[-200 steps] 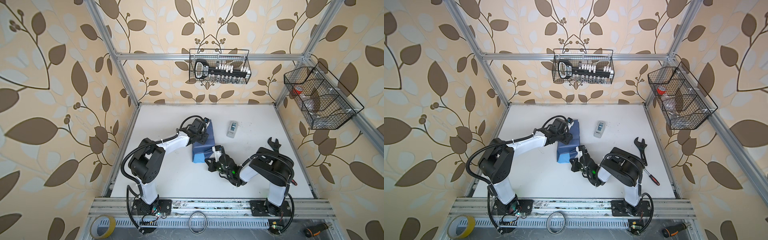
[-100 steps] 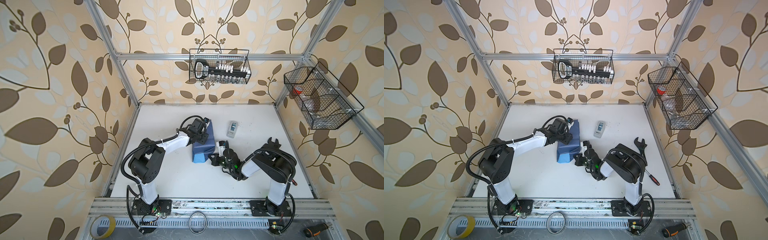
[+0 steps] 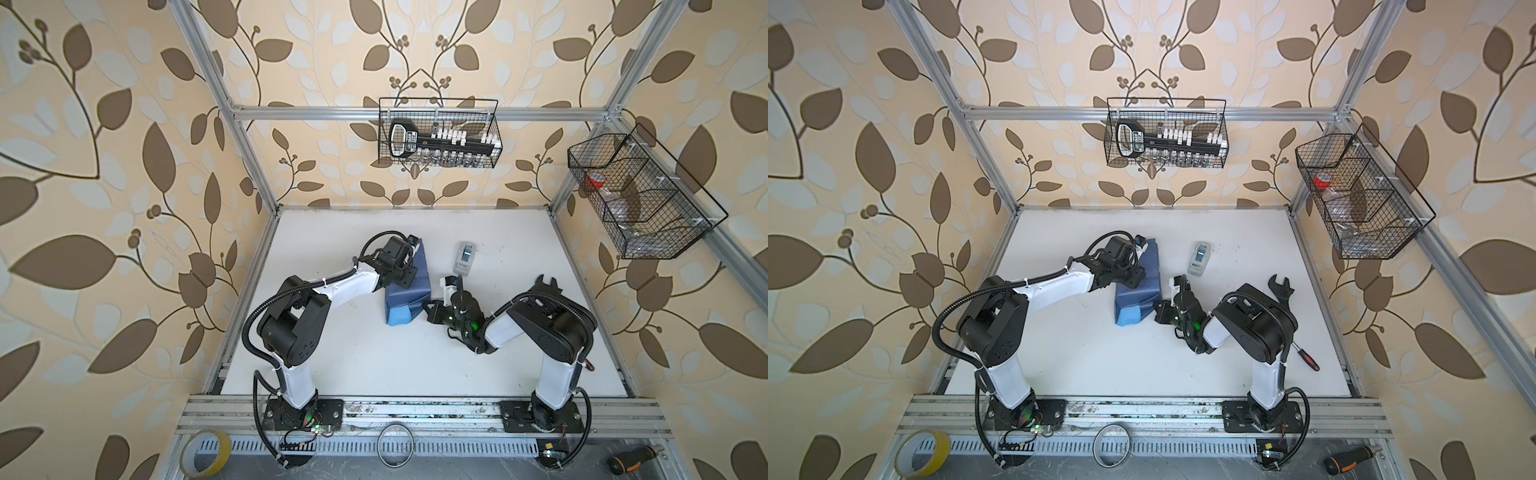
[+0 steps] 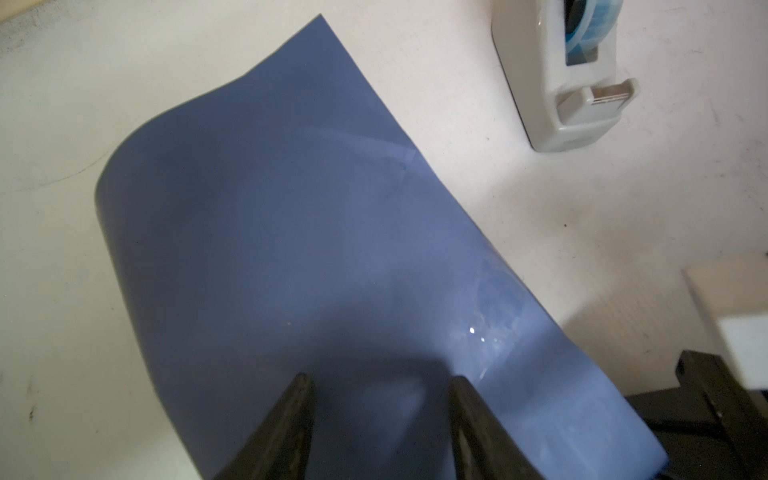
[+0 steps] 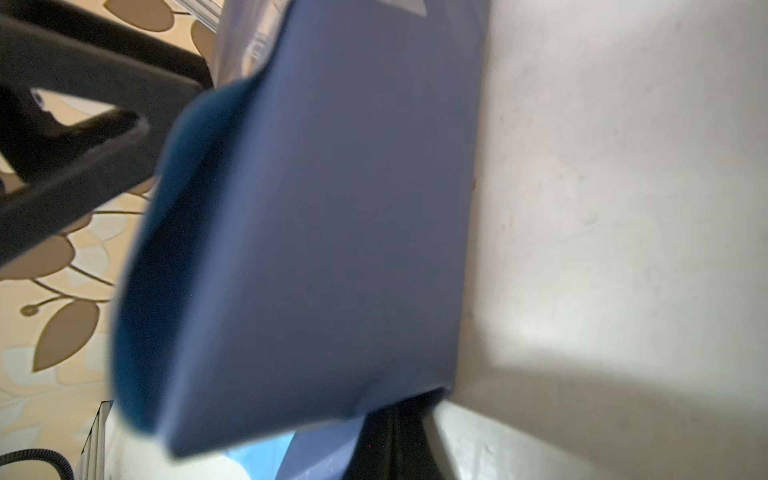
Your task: Wrap the gift box in paper
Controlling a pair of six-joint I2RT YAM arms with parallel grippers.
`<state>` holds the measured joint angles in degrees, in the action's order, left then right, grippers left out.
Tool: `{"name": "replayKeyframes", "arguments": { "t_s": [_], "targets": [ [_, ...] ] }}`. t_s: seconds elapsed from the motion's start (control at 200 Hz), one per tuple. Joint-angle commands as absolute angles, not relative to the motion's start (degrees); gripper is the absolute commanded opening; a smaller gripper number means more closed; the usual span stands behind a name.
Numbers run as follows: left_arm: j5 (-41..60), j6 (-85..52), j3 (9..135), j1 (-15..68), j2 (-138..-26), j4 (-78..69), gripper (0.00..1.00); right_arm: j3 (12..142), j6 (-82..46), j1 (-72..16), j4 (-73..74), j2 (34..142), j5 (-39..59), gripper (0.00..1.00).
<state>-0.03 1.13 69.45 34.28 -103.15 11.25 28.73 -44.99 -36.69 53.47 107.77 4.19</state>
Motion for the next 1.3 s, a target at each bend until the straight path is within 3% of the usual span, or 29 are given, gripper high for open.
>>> {"name": "replayKeyframes", "arguments": {
  "t_s": [0.0, 0.095, 0.235, 0.315, 0.47, 0.635, 0.78, 1.16, 1.299],
  "targets": [
    [2.1, 0.0, 68.3, 34.1, -107.2, 20.0, 0.56, 27.8, -45.1, -35.7, 48.2, 105.6, 3.9, 0.05],
    [2.5, -0.5, 69.9, 34.1, -106.7, 20.9, 0.63, 25.9, -44.4, -35.5, 47.4, 101.2, 4.5, 0.07],
    [3.7, -2.1, 72.2, 34.4, -103.4, 21.7, 0.8, 22.9, -41.6, -35.4, 42.4, 92.5, 2.9, 0.15],
    [4.3, -3.6, 71.7, 34.6, -99.7, 20.8, 0.86, 22.8, -39.4, -34.8, 37.7, 87.8, 1.1, 0.24],
    [0.3, -10.6, 61.5, 34.2, -86.7, 15.9, 0.87, 27.0, -36.9, -33.4, 30.9, 84.3, -0.3, 0.48],
    [-2.2, -22.3, 45.9, 30.7, -71.5, 15.0, 0.7, 34.3, -35.8, -32.1, 29.1, 87.6, 1.8, 0.6],
    [-1.1, -26.2, 37.5, 29.2, -66.0, 14.4, 0.54, 43.3, -34.5, -32.0, 26.0, 94.4, 3.9, 0.65],
    [4.5, -25.8, 36.5, 27.7, -76.5, 8.0, 0.28, 50.5, -33.8, -31.0, 20.9, 101.4, 5.1, 0.64],
    [8.1, -26.7, 36.6, 27.8, -80.3, 4.6, 0.25, 49.8, -34.2, -31.3, 20.6, 101.3, 6.3, 0.61]
  ]
}}
